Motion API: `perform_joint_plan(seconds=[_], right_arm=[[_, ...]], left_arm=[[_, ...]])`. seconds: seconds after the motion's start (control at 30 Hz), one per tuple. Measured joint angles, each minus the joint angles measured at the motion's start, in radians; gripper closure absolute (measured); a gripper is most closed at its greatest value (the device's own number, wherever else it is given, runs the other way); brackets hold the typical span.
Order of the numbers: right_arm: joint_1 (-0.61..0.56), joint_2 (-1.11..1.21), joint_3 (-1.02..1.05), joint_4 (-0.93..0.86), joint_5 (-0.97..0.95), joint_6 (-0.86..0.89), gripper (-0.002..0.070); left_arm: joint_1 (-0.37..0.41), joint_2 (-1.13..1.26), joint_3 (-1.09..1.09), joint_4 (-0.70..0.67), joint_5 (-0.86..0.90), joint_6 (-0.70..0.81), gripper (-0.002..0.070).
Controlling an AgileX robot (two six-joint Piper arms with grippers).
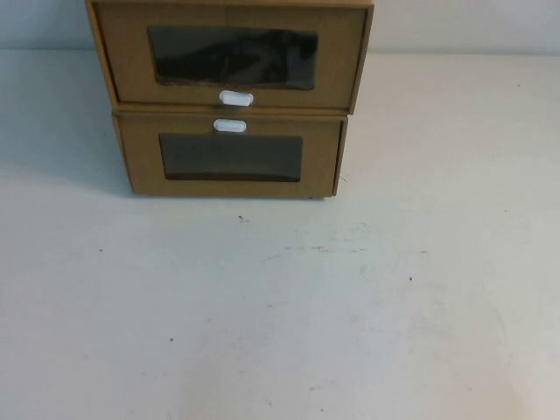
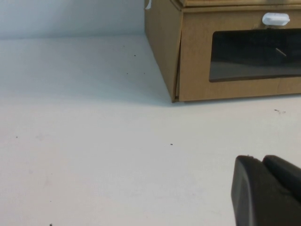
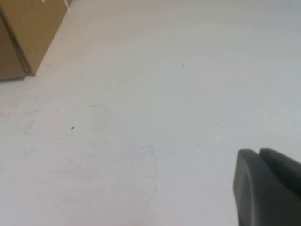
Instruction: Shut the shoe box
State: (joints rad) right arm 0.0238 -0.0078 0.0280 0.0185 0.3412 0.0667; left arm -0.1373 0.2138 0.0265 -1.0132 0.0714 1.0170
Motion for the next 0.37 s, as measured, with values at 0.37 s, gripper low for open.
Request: perform_joint_plan(seconds=[0.37], right_arm=[[0.000, 0.000, 0.000, 0.089, 0.004, -0.177, 0.0689]], left_arm=[[0.000, 0.000, 0.000, 0.000, 0.000, 0.000, 0.0677]])
